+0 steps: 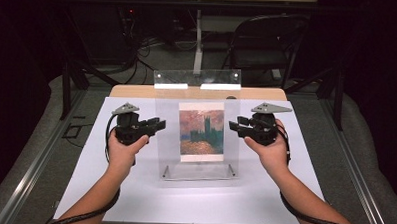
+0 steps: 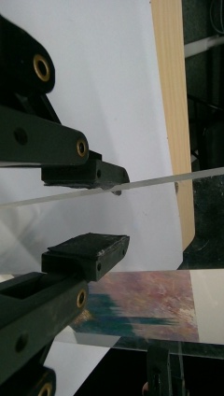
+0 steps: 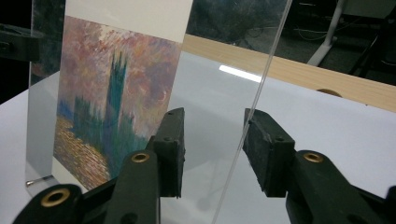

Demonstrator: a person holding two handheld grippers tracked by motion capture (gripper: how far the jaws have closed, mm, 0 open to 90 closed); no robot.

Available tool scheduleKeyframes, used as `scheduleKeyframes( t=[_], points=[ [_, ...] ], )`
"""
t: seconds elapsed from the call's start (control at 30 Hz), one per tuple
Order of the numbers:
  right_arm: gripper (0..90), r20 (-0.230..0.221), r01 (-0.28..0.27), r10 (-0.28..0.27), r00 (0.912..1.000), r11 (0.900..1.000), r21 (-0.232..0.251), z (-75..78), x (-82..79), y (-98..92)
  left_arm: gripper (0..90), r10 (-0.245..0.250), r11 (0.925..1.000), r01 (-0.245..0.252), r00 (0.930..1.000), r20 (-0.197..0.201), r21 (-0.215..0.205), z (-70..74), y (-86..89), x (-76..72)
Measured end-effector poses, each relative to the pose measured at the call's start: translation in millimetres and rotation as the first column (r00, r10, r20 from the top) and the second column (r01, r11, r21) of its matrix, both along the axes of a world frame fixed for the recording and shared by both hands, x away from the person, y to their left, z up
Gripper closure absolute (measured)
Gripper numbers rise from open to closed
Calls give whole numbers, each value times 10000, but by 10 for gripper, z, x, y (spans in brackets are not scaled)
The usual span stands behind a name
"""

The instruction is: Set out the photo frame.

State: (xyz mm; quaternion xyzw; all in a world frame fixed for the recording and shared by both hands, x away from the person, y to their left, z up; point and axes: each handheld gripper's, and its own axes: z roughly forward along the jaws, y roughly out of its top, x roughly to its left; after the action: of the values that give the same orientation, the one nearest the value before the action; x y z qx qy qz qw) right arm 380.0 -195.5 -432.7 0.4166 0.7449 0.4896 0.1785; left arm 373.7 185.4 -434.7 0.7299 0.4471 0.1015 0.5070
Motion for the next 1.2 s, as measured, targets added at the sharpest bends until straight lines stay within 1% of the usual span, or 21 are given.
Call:
scheduleKeyframes(
  t=[0.17, 0.23, 0.43, 0.6, 0.67, 0.73, 0.77, 0.83, 0.93, 0.97, 1.03, 1.07, 1.2],
  points=[
    [620, 59, -79, 79, 10000, 10000, -42, 27, -95, -16, 677, -77, 9998, 74, 9999, 141, 181, 28, 1, -104],
    [630, 101, -97, 97, 9999, 10000, -21, 30, -136, -27, 683, -85, 9998, 81, 9998, 206, 181, 31, 2, -145],
    [665, 167, -122, 119, 9998, 9997, 197, 38, -282, -55, 699, -226, 9995, 217, 9986, 473, 214, 33, 15, -295],
    [677, 246, -230, 226, 9994, 9996, 163, 42, -372, -69, 706, -371, 9993, 371, 9975, 602, 14, 13, 42, -394],
    [680, 259, -270, 265, 9993, 9995, 187, 44, -409, -76, 706, -398, 9992, 395, 9968, 688, 51, 10, 43, -430],
    [683, 284, -319, 311, 9991, 9991, 281, 39, -439, -84, 706, -423, 9991, 418, 9959, 796, 91, 7, 40, -466],
    [684, 231, -356, 349, 9991, 9989, 310, 39, -459, -92, 706, -471, 9989, 465, 9957, 802, 98, 6, 46, -481],
    [688, 268, -404, 394, 9989, 9984, 395, 32, -486, -103, 707, -520, 9986, 518, 9952, 832, 44, -1, 51, -506],
    [690, 284, -473, 462, 9985, 9981, 406, 28, -532, -113, 707, -576, 9983, 569, 9944, 885, 98, -3, 53, -554],
    [690, 325, -487, 474, 9983, 9979, 426, 24, -542, -115, 707, -585, 9983, 583, 9940, 924, 59, -7, 52, -564],
    [691, 273, -510, 498, 9984, 9977, 453, 24, -566, -117, 707, -617, 9981, 614, 9939, 917, 71, -9, 56, -583],
    [691, 326, -534, 521, 9981, 9977, 422, 22, -570, -122, 707, -645, 9979, 640, 9936, 926, 78, -10, 58, -598],
    [692, 295, -571, 557, 9980, 9971, 508, 16, -626, -127, 706, -721, 9974, 712, 9919, 1041, 128, -19, 62, -647]
  ],
)
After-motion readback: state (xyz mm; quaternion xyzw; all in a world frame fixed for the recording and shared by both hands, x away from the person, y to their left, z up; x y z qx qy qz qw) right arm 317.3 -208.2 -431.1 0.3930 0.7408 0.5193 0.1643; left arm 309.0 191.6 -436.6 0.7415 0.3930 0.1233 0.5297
